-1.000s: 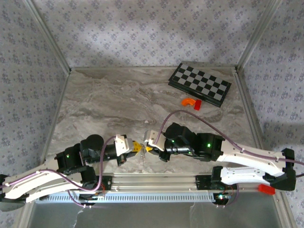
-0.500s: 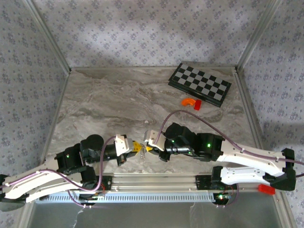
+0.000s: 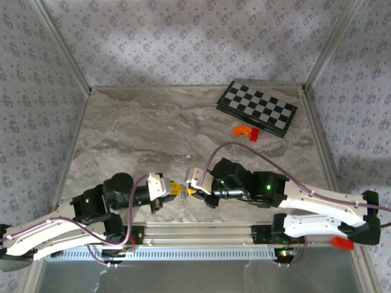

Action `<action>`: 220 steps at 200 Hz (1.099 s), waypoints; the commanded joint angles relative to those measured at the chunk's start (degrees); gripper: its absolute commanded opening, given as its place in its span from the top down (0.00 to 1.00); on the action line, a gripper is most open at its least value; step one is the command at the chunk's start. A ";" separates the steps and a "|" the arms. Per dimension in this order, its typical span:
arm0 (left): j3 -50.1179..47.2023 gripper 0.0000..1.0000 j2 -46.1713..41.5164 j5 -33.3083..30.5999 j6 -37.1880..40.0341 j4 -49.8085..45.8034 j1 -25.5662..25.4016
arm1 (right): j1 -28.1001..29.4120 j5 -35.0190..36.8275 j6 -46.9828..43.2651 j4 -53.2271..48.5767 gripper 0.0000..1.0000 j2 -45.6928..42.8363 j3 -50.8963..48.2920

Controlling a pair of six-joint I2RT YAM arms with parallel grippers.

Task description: Put the keys on the keyring

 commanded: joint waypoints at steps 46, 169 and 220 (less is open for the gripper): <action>1.03 1.00 -0.30 -0.20 0.73 1.86 -0.32 | 0.33 0.00 -0.28 0.57 1.00 0.13 0.69; 1.19 1.00 -0.24 0.31 0.88 1.80 -0.32 | -0.68 -3.01 -0.10 0.49 1.00 0.24 1.63; 1.27 1.00 -0.06 0.31 0.81 1.81 -0.30 | -1.21 -3.41 0.04 1.27 1.00 -0.29 1.46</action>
